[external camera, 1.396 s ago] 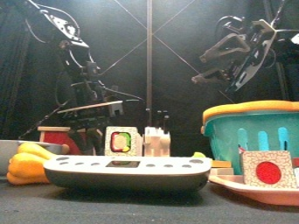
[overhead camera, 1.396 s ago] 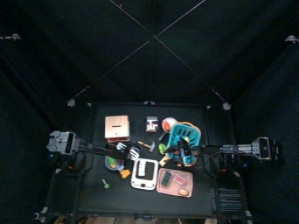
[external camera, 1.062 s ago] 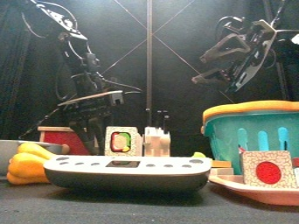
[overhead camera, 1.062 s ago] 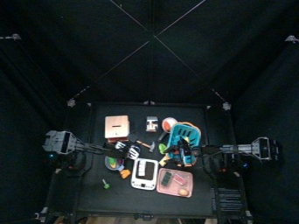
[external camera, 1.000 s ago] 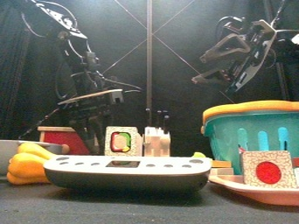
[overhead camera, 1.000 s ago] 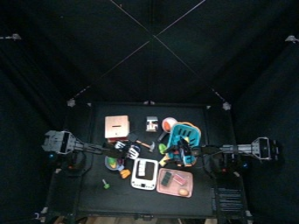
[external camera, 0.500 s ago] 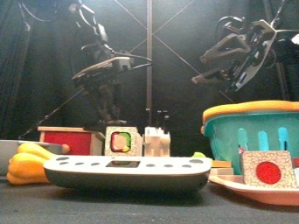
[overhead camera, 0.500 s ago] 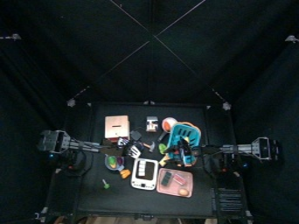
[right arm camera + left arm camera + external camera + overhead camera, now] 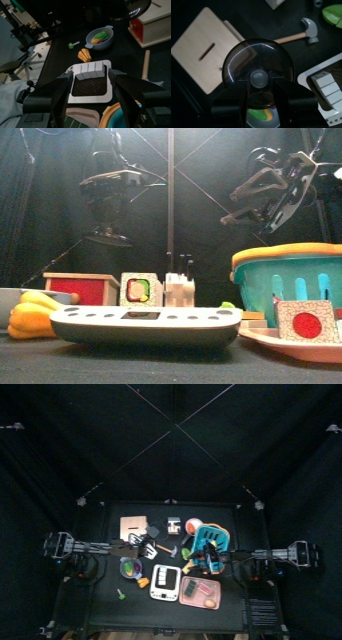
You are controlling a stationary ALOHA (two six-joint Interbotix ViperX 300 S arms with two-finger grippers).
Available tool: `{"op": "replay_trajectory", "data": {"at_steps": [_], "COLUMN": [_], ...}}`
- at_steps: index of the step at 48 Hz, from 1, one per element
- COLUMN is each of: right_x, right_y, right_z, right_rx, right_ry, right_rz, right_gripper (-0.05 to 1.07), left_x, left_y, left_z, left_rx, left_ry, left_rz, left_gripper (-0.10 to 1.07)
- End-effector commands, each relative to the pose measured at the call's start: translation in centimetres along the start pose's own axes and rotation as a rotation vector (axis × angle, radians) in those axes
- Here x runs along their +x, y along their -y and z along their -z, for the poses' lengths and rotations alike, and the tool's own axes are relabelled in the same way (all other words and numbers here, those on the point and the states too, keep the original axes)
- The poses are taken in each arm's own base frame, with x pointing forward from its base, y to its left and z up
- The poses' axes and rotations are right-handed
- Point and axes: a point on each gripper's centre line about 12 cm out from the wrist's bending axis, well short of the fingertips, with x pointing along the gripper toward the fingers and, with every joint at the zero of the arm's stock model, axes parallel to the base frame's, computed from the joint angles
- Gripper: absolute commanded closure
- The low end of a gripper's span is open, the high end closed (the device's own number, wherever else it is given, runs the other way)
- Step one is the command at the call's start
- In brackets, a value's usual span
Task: Place pot lid on drawer
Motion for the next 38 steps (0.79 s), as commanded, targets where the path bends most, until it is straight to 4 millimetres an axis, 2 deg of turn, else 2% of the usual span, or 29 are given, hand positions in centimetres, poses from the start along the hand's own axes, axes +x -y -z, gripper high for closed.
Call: {"op": "replay_trajectory", "data": {"at_steps": [1, 7, 15, 29, 38], "right_x": [0.0, 0.0, 0.0, 0.0, 0.0], "right_y": [-0.2, -0.2, -0.2, -0.1, -0.1], "right_z": [-0.6, -0.6, -0.6, -0.6, -0.5], "right_rx": [-0.002, -0.002, -0.003, -0.002, -0.003], "right_ry": [0.019, 0.020, 0.020, 0.019, 0.018], "right_rz": [-0.005, -0.007, -0.006, -0.004, -0.004], "right_gripper": [0.12, 0.12, 0.12, 0.12, 0.12], "left_x": [-1.8, -1.8, 0.3, 4.5, 6.2], "left_y": [-2.3, -5.4, -8.9, -11.3, -12.4], "left_z": [-1.2, -1.5, -0.9, -0.4, -0.2], "left_rx": [-0.060, -0.127, -0.195, -0.226, -0.266], "left_ry": [0.045, 0.050, 0.019, 0.064, 0.071], "left_rz": [0.012, -0.005, -0.047, 0.062, 0.095], "left_gripper": [0.49, 0.49, 0.49, 0.49, 0.49]}}
